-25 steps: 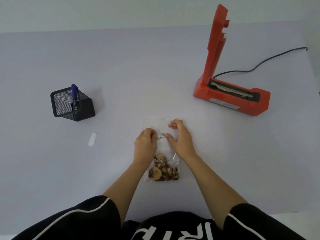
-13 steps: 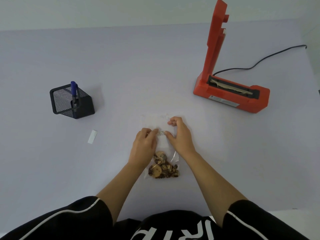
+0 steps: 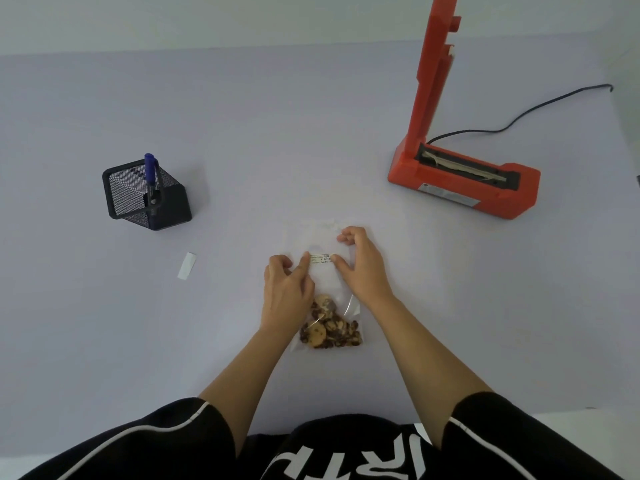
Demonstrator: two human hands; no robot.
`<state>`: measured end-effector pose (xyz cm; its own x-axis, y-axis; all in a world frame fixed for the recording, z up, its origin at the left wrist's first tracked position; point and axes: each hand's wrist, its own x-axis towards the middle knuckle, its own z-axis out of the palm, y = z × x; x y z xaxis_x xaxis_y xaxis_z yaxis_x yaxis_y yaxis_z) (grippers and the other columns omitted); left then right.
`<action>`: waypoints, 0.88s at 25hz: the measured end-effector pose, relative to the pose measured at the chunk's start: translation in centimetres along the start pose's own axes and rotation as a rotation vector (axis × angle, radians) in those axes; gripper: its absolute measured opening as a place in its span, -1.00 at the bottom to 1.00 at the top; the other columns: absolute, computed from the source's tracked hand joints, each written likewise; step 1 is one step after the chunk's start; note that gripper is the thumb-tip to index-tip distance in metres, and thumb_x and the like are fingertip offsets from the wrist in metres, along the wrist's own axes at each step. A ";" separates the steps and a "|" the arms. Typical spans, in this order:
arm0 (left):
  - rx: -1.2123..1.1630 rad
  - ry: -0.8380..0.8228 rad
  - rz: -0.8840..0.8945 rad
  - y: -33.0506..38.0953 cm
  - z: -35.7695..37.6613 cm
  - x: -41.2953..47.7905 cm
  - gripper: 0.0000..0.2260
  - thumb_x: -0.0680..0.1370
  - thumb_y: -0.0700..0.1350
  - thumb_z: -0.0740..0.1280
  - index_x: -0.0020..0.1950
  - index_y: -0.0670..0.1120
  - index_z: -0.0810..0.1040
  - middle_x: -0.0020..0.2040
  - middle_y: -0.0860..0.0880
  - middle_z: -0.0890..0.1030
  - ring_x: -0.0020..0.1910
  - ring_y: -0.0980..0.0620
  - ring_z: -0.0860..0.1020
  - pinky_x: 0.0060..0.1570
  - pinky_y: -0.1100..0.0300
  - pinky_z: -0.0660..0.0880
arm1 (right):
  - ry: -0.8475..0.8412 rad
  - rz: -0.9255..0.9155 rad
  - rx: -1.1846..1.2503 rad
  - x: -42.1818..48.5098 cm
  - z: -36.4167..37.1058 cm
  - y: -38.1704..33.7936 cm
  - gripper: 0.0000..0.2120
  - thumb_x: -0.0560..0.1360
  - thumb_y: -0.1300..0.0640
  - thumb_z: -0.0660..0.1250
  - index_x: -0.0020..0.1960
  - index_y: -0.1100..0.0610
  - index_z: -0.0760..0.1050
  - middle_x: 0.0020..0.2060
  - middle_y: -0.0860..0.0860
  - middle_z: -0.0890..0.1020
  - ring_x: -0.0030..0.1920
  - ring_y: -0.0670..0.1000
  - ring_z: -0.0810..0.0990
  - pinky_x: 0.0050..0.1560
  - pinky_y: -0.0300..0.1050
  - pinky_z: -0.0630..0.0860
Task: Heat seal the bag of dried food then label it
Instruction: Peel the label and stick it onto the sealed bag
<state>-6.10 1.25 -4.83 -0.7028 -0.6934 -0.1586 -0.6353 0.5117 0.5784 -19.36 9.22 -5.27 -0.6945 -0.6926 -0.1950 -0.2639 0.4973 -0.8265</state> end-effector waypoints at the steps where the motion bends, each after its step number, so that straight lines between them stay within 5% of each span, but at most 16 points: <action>1: 0.004 -0.003 -0.005 0.3 -0.1 0.0 -0.66 0.51 -0.19 0.26 0.29 -0.19 0.50 0.02 -0.27 0.44 -0.03 -0.21 0.46 -0.06 -0.07 0.54 | 0.006 0.000 0.005 -0.1 0.0 -0.1 -0.60 0.42 0.28 0.39 0.21 0.22 0.35 0.08 0.07 0.56 0.11 0.02 0.50 0.20 -0.06 0.44; 7: 0.195 -0.115 -0.016 1.4 -0.6 1.2 -0.51 0.61 0.03 0.11 0.51 -0.10 0.14 0.13 -0.17 0.43 0.03 -0.13 0.44 -0.02 0.01 0.44 | 0.097 0.013 -0.015 0.3 0.6 -0.3 -0.61 0.45 0.12 0.40 0.19 0.21 0.36 0.01 0.03 0.56 0.05 0.01 0.52 0.13 0.02 0.46; 12: 0.276 -0.127 0.044 0.3 0.1 0.2 -0.48 0.57 0.16 -0.02 0.46 -0.04 0.28 0.21 -0.19 0.42 0.08 -0.17 0.43 -0.01 -0.03 0.47 | 0.151 -0.011 -0.197 0.1 2.0 0.1 -0.68 0.50 0.09 0.32 0.21 0.17 0.39 0.03 0.04 0.55 0.08 0.05 0.49 0.08 -0.07 0.29; 16: 0.283 -0.135 0.050 0.0 0.1 0.0 -0.42 0.56 0.16 -0.09 0.46 -0.14 0.26 0.25 -0.20 0.42 0.08 -0.20 0.44 -0.01 -0.05 0.48 | 0.220 -0.058 -0.227 0.0 2.0 0.1 -0.78 0.57 0.18 0.20 0.18 0.22 0.43 0.05 0.12 0.58 0.08 0.13 0.52 0.12 0.16 0.44; 22: 0.302 -0.162 0.076 0.1 -0.2 -0.3 -0.42 0.55 0.18 -0.11 0.48 -0.08 0.23 0.33 -0.16 0.36 0.16 -0.16 0.38 0.11 -0.01 0.42 | 0.195 -0.077 -0.289 -0.2 2.3 0.2 -0.72 0.55 0.13 0.24 0.22 0.20 0.41 0.09 0.11 0.56 0.12 0.12 0.48 0.13 0.08 0.38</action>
<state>-5.92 1.38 -4.54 -0.7780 -0.5703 -0.2635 -0.6282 0.7026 0.3343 -17.75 8.28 -6.58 -0.7729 -0.6344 -0.0104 -0.4791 0.5943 -0.6459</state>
